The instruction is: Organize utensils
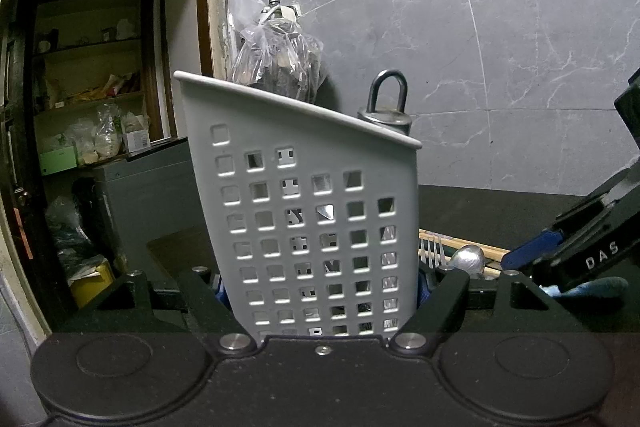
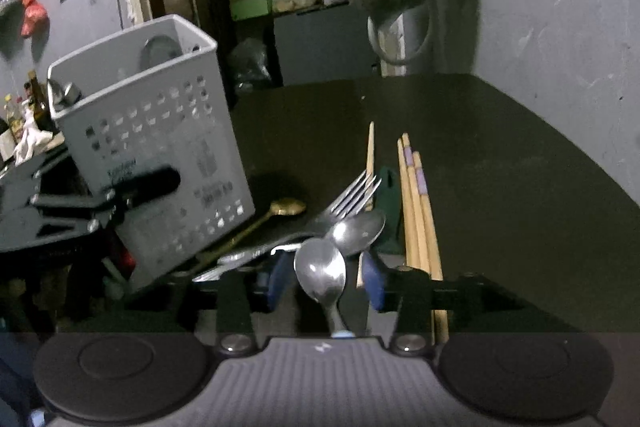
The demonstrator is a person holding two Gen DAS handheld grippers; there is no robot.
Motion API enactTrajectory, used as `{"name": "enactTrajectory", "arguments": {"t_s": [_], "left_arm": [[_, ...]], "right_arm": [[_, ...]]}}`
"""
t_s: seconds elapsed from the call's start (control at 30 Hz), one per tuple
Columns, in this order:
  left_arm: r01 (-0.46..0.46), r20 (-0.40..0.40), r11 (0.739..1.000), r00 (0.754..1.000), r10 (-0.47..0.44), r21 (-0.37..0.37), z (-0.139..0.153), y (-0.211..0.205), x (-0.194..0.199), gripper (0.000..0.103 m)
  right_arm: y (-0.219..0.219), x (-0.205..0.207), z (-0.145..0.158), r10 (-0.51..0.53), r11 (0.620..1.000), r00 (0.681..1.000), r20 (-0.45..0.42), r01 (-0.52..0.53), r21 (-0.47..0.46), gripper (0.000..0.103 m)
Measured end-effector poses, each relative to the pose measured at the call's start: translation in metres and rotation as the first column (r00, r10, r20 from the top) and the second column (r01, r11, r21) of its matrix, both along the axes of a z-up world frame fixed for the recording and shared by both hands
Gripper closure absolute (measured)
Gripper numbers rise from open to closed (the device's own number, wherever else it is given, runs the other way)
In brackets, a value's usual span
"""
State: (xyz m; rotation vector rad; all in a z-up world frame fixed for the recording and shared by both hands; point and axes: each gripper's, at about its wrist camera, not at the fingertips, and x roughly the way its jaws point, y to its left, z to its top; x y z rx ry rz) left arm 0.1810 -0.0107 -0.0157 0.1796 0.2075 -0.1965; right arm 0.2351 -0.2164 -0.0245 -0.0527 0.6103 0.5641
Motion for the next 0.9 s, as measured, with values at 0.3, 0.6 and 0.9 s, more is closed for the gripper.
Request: {"name": "enactTrajectory", "arguments": {"t_s": [0.3,0.6,0.9], "left_arm": [[0.0,0.0,1.0,1.0,0.0,0.0,0.0,0.0,0.0,0.025],[0.0,0.0,1.0,1.0,0.0,0.0,0.0,0.0,0.0,0.025],[0.0,0.0,1.0,1.0,0.0,0.0,0.0,0.0,0.0,0.025]], "right_arm": [[0.015,0.0,-0.005,0.034,0.997,0.999,0.032,-0.031,-0.075,0.046],[0.027,-0.004,-0.008,0.079,0.99,0.994,0.069,-0.07,-0.121,0.051],[0.022,0.004,-0.01,0.027,0.994,0.999,0.036,-0.023,-0.103,0.07]]}}
